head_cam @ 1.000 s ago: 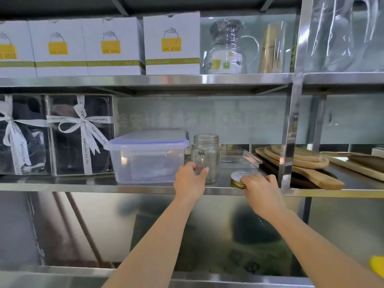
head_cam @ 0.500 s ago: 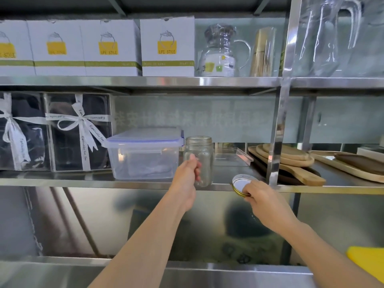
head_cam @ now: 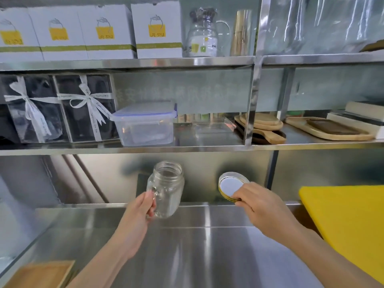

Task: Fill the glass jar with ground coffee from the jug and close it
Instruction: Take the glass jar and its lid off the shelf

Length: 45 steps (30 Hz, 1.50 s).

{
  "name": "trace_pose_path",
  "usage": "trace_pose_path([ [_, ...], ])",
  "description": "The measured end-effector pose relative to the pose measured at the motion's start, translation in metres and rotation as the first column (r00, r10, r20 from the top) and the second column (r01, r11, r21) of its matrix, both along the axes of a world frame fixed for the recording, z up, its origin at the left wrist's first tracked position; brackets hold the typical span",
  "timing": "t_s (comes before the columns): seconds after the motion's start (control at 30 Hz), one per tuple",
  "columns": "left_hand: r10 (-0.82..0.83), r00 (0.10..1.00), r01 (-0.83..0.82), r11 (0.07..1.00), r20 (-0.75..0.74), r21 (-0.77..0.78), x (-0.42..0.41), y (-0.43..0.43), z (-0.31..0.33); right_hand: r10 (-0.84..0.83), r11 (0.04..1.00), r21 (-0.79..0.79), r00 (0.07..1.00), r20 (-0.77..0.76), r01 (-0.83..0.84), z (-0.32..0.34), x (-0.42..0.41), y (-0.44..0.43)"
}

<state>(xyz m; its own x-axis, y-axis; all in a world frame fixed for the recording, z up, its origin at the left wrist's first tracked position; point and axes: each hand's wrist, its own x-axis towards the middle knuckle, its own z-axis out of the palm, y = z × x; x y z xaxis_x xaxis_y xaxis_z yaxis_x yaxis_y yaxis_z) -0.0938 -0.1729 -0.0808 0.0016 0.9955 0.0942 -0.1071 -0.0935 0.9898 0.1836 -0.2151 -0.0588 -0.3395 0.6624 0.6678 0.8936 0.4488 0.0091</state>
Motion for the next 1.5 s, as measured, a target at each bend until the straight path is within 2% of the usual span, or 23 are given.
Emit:
trace_pose_path([
  [0.1, -0.025, 0.999, 0.025, 1.000, -0.024, -0.008, -0.013, -0.049, -0.022, 0.041, 0.999, -0.022, 0.999, 0.021, -0.041, -0.005, -0.008, -0.039],
  [0.27, -0.075, 0.996, 0.079, 0.993, 0.050, -0.085, -0.014, -0.120, -0.045, 0.028, 0.996, -0.084, 1.000, -0.012, -0.029, -0.022, -0.009, -0.092],
  [0.37, -0.088, 0.992, 0.099, 0.988, 0.094, -0.121, -0.011, -0.148, -0.057, -0.021, 0.993, -0.117, 1.000, -0.004, 0.020, -0.033, -0.001, -0.120],
  [0.5, -0.091, 0.989, 0.111, 0.977, 0.117, -0.179, -0.011, -0.173, -0.078, -0.067, 0.985, -0.152, 0.994, 0.089, 0.080, -0.048, 0.014, -0.156],
  [0.7, -0.100, 0.989, 0.128, 0.952, 0.113, -0.276, -0.007, -0.207, -0.107, -0.173, 0.962, -0.197, 0.980, 0.103, 0.190, -0.075, 0.048, -0.202],
  [0.83, -0.090, 0.988, 0.126, 0.937, 0.124, -0.327, -0.002, -0.229, -0.123, -0.234, 0.923, -0.303, 0.971, 0.047, 0.237, -0.098, 0.066, -0.233],
  [1.03, -0.047, 0.987, 0.109, 0.902, 0.155, -0.417, 0.009, -0.254, -0.133, -0.280, 0.849, -0.439, 0.955, 0.097, 0.293, -0.141, 0.068, -0.270],
  [1.27, -0.063, 0.976, 0.149, 0.892, 0.209, -0.426, 0.015, -0.281, -0.138, -0.326, 0.791, -0.501, 0.935, 0.139, 0.351, -0.170, 0.058, -0.300],
  [1.43, -0.083, 0.981, 0.153, 0.888, 0.176, -0.434, 0.015, -0.292, -0.147, -0.351, 0.731, -0.584, 0.928, 0.121, 0.353, -0.186, 0.054, -0.315],
  [1.5, -0.094, 0.984, 0.153, 0.886, 0.152, -0.438, 0.013, -0.295, -0.151, -0.356, 0.698, -0.610, 0.921, 0.159, 0.375, -0.188, 0.049, -0.319],
])
